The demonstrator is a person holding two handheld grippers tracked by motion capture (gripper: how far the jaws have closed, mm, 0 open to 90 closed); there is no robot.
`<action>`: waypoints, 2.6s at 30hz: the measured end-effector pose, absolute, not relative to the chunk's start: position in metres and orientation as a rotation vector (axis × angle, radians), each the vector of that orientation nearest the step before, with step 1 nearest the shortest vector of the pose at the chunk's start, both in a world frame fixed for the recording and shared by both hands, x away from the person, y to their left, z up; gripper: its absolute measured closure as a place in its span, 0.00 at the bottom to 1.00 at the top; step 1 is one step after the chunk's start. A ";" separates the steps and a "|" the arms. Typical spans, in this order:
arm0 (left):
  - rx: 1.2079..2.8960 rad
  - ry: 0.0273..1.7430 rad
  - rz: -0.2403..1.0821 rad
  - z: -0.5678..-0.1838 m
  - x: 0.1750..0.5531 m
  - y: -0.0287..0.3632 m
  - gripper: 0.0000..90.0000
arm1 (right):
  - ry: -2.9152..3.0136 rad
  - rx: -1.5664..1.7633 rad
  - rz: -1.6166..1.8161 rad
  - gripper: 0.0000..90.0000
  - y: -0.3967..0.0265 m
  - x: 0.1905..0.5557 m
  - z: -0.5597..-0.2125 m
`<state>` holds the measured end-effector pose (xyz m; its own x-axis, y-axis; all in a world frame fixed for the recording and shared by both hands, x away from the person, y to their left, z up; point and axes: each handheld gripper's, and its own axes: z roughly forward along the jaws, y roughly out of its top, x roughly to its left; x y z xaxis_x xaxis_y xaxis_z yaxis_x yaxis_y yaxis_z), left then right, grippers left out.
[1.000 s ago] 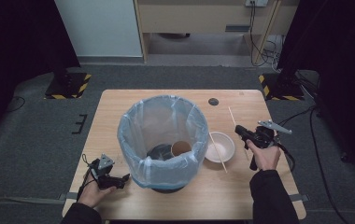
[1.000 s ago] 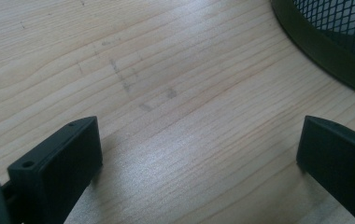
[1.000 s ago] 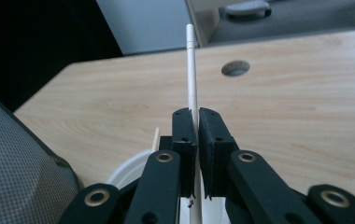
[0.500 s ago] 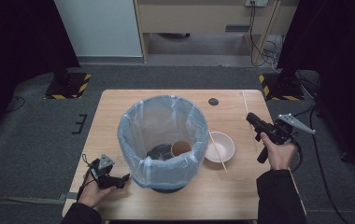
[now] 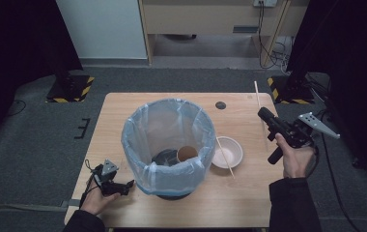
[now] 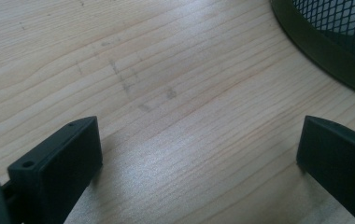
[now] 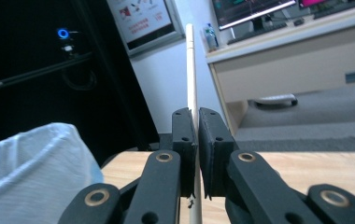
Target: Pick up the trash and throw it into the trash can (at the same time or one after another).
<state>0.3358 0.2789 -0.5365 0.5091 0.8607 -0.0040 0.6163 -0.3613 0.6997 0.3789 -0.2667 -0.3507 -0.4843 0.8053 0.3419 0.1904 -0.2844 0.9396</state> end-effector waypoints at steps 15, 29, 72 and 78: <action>2.103 1.202 0.485 -0.537 0.336 0.279 0.00 | 1.519 1.046 1.925 0.96 -0.250 0.359 -0.317; 2.101 1.202 0.485 -0.537 0.336 0.278 0.00 | 1.546 0.909 1.973 0.96 -0.230 0.348 -0.297; 2.102 1.202 0.485 -0.537 0.336 0.279 0.00 | 1.651 0.721 2.058 0.96 -0.149 0.355 -0.250; 2.102 1.202 0.485 -0.537 0.336 0.278 0.00 | 1.673 0.717 2.090 0.96 -0.135 0.358 -0.249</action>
